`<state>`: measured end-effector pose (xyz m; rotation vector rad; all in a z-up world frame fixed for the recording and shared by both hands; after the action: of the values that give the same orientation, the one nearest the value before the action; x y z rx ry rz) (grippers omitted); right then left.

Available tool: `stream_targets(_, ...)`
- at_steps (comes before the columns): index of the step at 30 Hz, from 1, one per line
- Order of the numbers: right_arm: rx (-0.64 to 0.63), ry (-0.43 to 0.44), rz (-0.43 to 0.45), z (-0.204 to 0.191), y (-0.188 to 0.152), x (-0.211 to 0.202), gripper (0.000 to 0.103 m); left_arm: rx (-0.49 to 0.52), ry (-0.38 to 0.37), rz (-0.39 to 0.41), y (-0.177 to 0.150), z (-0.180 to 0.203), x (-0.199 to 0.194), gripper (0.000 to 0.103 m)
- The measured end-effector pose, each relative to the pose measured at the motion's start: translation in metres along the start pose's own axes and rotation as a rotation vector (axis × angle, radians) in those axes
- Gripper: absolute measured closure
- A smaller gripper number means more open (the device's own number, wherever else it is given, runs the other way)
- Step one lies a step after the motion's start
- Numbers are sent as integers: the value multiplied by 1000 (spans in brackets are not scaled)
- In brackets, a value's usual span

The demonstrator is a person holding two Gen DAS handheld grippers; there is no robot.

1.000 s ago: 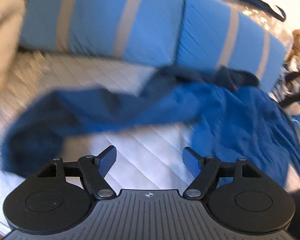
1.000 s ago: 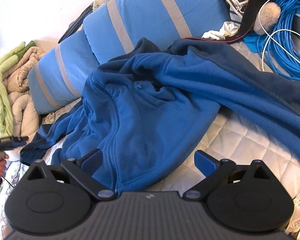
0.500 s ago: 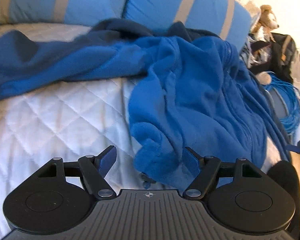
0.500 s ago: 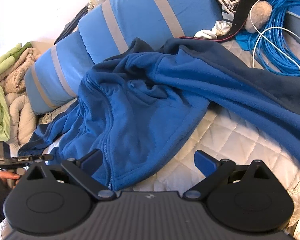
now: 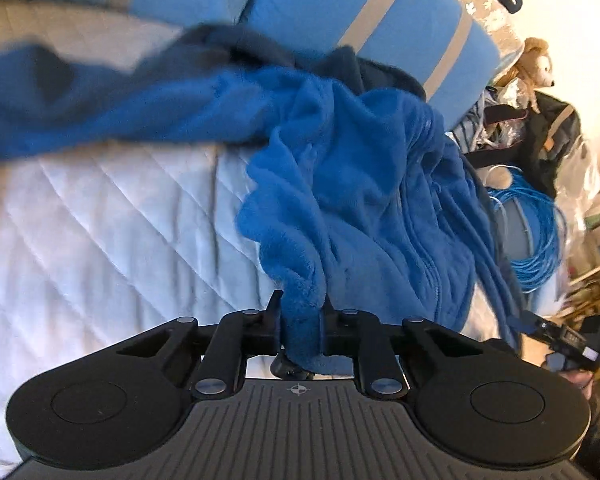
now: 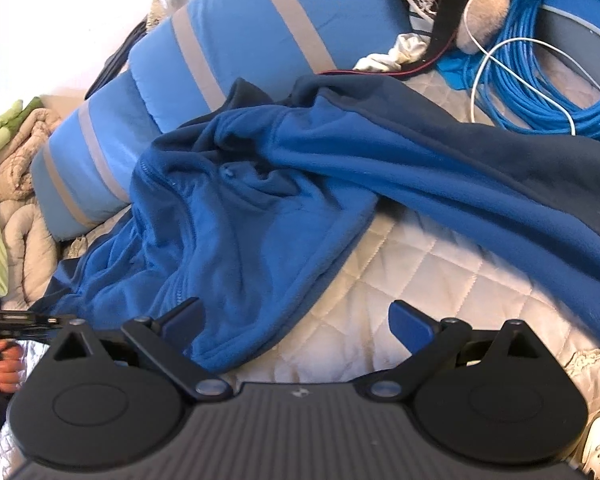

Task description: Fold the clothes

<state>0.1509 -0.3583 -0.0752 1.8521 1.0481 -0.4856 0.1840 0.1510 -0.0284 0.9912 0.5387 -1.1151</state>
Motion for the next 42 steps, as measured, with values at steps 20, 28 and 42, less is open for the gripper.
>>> stream_targets(20, 160, 109, -117, 10, 42, 63, 2, -129, 192, 205, 42, -48, -84, 89)
stream_targets(28, 205, 172, -280, 5, 44, 114, 29, -136, 184, 196, 37, -59, -86, 89)
stream_targets(42, 179, 150, -274, -13, 45, 84, 85, -185, 202, 167, 24, -46, -87, 89)
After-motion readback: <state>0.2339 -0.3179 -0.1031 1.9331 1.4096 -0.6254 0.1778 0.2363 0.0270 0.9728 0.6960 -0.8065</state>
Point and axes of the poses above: each gripper's, at about its wrist camera, not at the fingertips, and x roughly the way its jaws point, z to its right, y to its top, the point moved 3 cm from there along x, roughly the way its jaws point, and after that the axes turned 5 degrees about -z, right-handed, at the moved point
